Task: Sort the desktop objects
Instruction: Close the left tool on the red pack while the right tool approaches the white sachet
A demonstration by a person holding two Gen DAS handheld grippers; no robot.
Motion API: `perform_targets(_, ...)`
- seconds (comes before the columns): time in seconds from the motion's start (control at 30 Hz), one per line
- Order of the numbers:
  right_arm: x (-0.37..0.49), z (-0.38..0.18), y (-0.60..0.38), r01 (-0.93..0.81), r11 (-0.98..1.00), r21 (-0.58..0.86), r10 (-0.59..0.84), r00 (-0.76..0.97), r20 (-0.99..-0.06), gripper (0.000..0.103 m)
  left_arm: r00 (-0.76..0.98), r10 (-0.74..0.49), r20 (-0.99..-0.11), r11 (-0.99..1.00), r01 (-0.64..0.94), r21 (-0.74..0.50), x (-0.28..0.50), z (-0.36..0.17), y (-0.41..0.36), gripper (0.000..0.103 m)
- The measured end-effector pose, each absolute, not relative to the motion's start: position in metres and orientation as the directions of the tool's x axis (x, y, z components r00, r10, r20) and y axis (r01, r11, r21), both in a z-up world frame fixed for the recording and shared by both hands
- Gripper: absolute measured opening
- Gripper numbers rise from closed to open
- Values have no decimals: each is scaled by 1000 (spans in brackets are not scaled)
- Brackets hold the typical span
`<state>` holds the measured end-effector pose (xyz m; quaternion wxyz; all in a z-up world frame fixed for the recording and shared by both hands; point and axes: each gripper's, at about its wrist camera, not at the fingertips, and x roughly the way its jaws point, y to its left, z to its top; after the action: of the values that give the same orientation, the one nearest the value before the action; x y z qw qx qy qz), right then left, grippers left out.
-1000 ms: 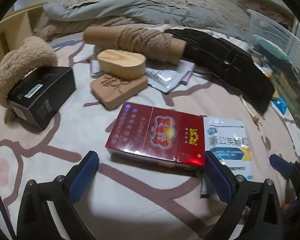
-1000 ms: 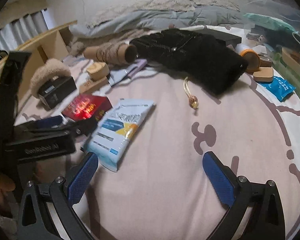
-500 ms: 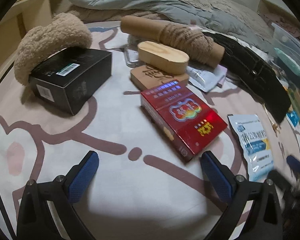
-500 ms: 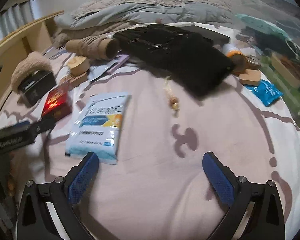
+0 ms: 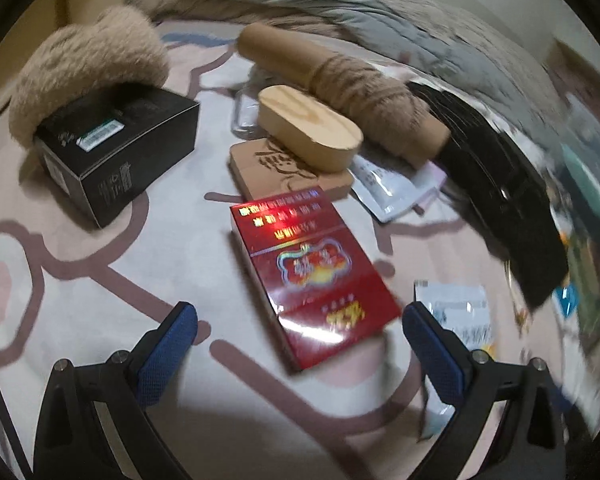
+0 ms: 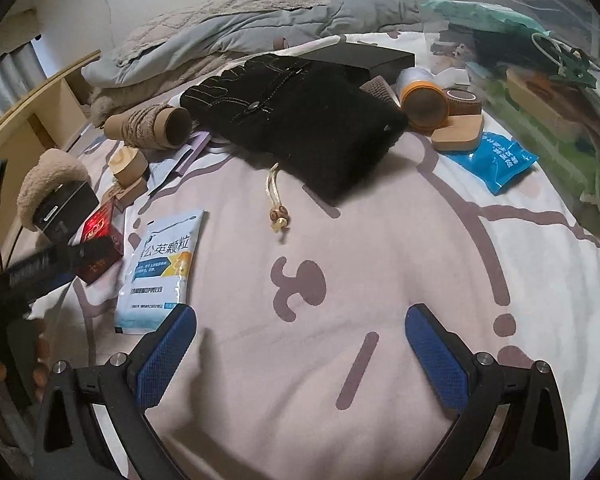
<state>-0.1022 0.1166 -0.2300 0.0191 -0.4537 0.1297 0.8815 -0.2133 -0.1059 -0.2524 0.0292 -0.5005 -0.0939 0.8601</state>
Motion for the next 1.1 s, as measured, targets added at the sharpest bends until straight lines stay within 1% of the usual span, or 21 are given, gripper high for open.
perform_targets(0.13, -102, -231, 112, -138, -971, 197, -79, -590, -804, 103, -479, 117, -870, -980, 85, -178, -221, -254, -105, 103)
perform_targets(0.2, -101, -229, 112, -128, -970, 205, -92, -590, -802, 103, -480, 102, -871, -985, 74, -156, -221, -253, -103, 103)
perform_targets(0.3, -101, -227, 112, -115, -967, 225, -117, -585, -803, 103, -480, 92, -872, -991, 45, -129, -220, -253, -102, 99)
perform_targets(0.37, -101, -224, 111, -107, -963, 245, -141, -576, -805, 103, -485, 91, -870, -993, 17, -114, -218, -254, -104, 94)
perform_targets(0.53, -106, -215, 100, -56, -960, 274, -195, -568, -799, 103, -491, 116, -863, -993, -42, -110, -213, -252, -109, 84)
perform_targets(0.8, -128, -207, 66, 34, -969, 245, -223, -551, -804, 103, -487, 181, -854, -983, -127, -135, -203, -249, -125, 67)
perform_targets(0.87, -135, -210, 57, 48, -974, 223, -212, -547, -810, 103, -487, 195, -852, -980, -140, -145, -199, -248, -129, 60)
perform_targets(1.1, -152, -219, 34, 91, -981, 172, -194, -526, -828, 103, -494, 224, -840, -973, -159, -167, -184, -247, -145, 60)
